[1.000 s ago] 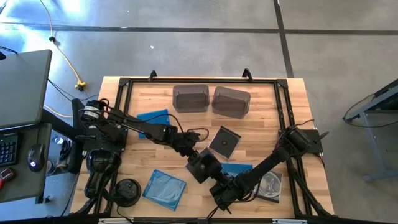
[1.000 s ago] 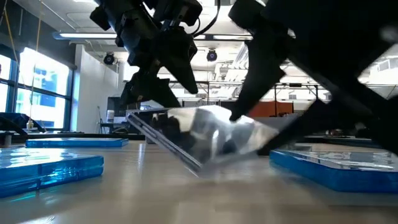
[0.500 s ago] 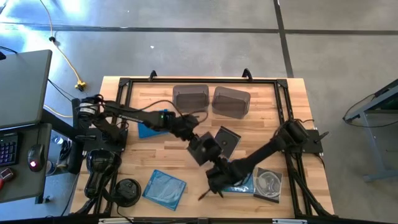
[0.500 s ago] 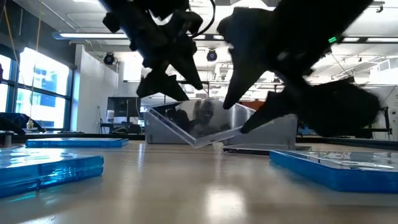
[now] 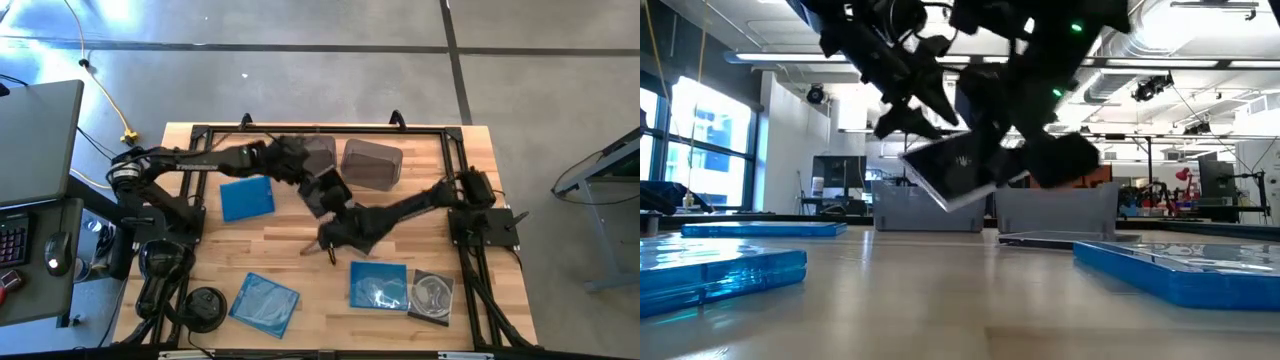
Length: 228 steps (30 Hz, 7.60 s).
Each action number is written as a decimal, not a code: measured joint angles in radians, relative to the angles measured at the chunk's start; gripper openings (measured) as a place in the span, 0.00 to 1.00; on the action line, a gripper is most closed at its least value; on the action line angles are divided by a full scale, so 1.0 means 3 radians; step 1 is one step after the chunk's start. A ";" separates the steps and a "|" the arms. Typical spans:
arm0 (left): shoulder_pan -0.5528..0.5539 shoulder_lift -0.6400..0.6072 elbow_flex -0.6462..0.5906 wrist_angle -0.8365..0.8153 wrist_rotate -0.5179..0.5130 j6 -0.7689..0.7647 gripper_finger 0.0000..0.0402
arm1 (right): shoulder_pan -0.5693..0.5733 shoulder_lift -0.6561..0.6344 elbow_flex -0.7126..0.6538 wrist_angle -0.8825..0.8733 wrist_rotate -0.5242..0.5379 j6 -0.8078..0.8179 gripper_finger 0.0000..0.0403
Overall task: Pick & place jewel cases by type
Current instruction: Put the top left black CD case into the left black bin, then put the top black CD case into the left black bin
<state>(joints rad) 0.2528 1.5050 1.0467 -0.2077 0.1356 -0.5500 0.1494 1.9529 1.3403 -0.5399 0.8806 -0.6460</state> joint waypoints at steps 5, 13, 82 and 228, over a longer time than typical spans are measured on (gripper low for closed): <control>0.0389 -0.0180 -0.0004 -0.0071 -0.0037 0.0293 0.47 | -0.0386 -0.0214 0.0000 0.0660 -0.0360 -0.0596 0.49; 0.1023 -0.0203 -0.0015 -0.0290 0.0093 0.0603 0.47 | -0.0961 -0.0313 0.0011 0.1275 -0.1212 -0.0894 0.49; -0.0262 -0.0014 0.2561 -0.3290 -0.0451 0.1671 0.47 | 0.0301 -0.1730 0.0013 -0.1558 -0.1542 0.2487 0.49; -0.0806 0.1105 0.2786 -0.4532 -0.2202 0.0034 0.15 | -0.0497 -0.1285 -0.1732 0.2391 -0.2157 0.1321 0.49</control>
<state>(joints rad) 0.0110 1.8365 1.8826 -1.5673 -0.5251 -0.5399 0.0002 1.5675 0.8207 0.1773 0.2335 -0.2497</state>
